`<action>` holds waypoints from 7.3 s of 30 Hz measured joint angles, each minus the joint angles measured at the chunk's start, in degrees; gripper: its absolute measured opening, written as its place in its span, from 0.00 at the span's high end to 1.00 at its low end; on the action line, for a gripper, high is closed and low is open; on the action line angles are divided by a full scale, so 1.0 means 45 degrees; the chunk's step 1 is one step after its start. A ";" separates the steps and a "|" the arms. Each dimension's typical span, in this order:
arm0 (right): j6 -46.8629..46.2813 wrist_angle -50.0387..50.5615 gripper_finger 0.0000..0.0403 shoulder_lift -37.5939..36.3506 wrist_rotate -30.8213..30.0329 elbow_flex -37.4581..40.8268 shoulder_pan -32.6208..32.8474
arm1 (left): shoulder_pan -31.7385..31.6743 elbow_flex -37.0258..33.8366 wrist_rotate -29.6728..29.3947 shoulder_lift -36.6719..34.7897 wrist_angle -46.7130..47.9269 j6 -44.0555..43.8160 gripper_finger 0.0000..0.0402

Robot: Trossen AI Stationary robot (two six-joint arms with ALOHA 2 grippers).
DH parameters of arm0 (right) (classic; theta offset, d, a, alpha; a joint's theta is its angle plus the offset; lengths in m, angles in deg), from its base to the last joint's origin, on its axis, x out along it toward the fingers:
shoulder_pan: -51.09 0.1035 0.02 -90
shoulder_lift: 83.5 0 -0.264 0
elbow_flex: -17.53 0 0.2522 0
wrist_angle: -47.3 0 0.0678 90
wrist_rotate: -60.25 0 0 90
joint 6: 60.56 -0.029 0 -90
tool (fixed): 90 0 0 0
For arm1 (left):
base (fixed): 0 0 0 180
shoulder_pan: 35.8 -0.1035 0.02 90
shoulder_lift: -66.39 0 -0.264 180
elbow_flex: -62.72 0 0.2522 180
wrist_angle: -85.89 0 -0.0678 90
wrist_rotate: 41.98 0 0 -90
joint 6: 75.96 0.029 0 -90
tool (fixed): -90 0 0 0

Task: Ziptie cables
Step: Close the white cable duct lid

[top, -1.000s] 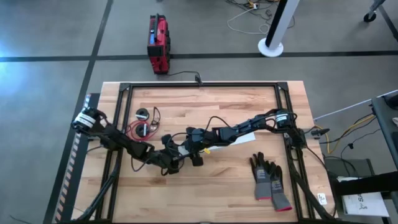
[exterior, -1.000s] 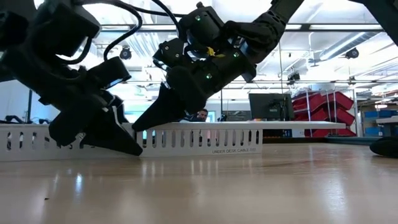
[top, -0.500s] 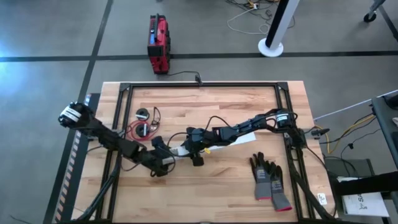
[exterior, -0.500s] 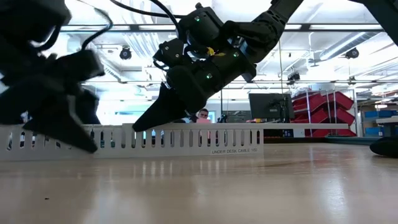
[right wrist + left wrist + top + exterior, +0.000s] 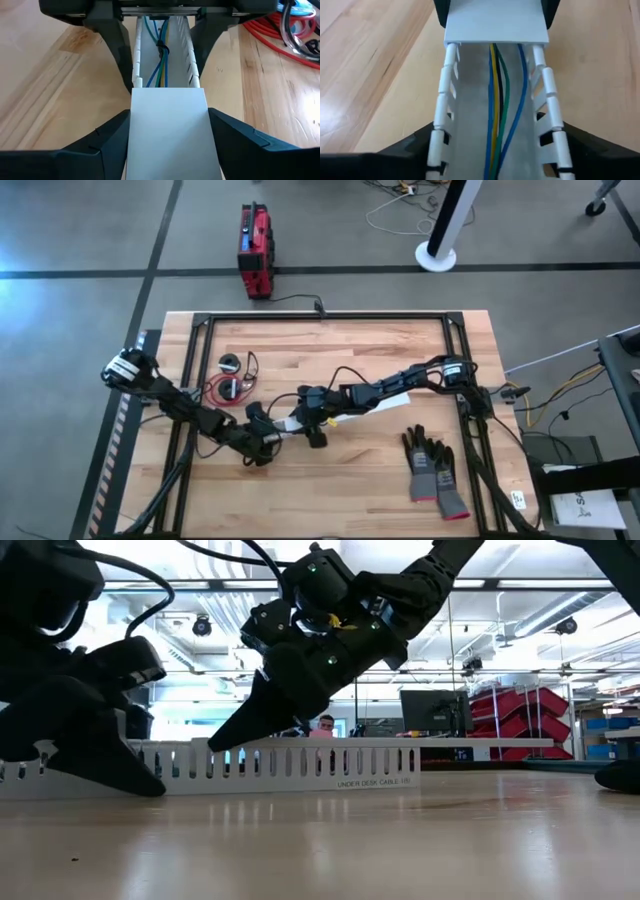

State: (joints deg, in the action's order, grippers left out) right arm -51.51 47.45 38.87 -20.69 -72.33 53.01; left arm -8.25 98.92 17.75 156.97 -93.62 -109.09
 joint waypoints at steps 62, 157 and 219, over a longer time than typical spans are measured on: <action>0.1644 0.2786 0.43 0.0725 0.1808 -0.1875 0.0046 | -0.0219 0.0035 -0.0325 0.0115 -0.0439 0.0433 0.46; 0.0572 0.2294 0.36 0.0141 0.0304 -0.1155 0.0070 | 0.2512 0.1764 0.0634 -0.6401 1.0615 -0.4109 0.23; -0.0343 -0.1503 0.43 0.1175 0.0436 -0.0690 0.0439 | 0.2982 0.0764 0.0687 -0.2005 0.6526 -0.5002 0.47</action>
State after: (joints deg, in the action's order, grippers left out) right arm -53.05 40.68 44.15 -18.72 -75.43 54.99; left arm 5.17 102.35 20.84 147.95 -64.26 -131.60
